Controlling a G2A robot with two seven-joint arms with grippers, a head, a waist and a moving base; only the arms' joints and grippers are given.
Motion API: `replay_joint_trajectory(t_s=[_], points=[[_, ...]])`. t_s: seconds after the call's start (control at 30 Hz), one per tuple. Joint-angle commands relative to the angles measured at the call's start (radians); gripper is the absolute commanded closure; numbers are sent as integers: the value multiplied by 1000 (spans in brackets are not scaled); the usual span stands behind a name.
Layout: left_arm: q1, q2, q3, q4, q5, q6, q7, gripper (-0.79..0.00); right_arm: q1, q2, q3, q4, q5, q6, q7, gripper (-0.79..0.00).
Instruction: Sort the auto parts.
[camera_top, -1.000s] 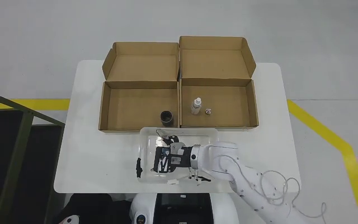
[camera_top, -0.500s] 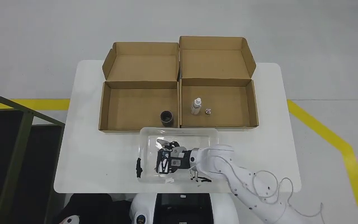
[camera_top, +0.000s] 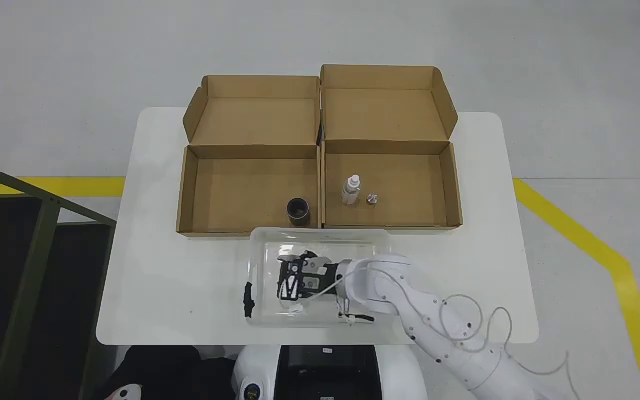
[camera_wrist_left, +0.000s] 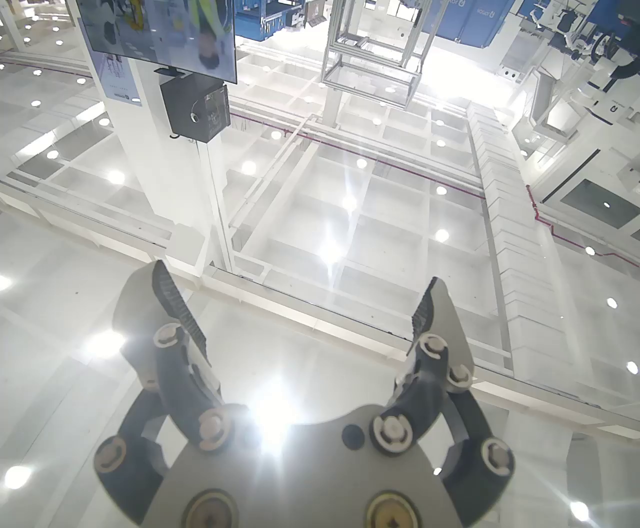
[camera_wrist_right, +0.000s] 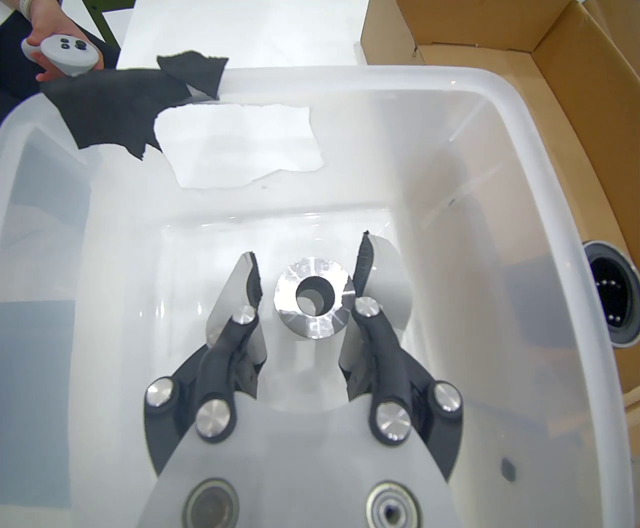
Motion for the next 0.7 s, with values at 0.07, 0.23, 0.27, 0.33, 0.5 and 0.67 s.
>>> replay_joint_trajectory(t_s=[0.07, 0.23, 0.27, 0.33, 0.5, 0.67], points=[[0, 0, 0, 0, 0, 0, 0, -785, 1, -1, 5, 0, 4, 0, 0, -6], [0, 0, 0, 0, 0, 0, 0, -785, -9, 3, 23, -32, 18, -12, -16, 0], [0, 0, 0, 0, 0, 0, 0, -785, -13, 5, 29, -41, 24, -17, -21, 0], [0, 0, 0, 0, 0, 0, 0, -785, -22, 8, 41, -63, 36, -27, -27, 0], [0, 0, 0, 0, 0, 0, 0, -785, -47, 17, 75, -114, 68, -41, -40, 0], [0, 0, 0, 0, 0, 0, 0, -785, -72, 25, 114, -145, 117, -43, -65, 0]])
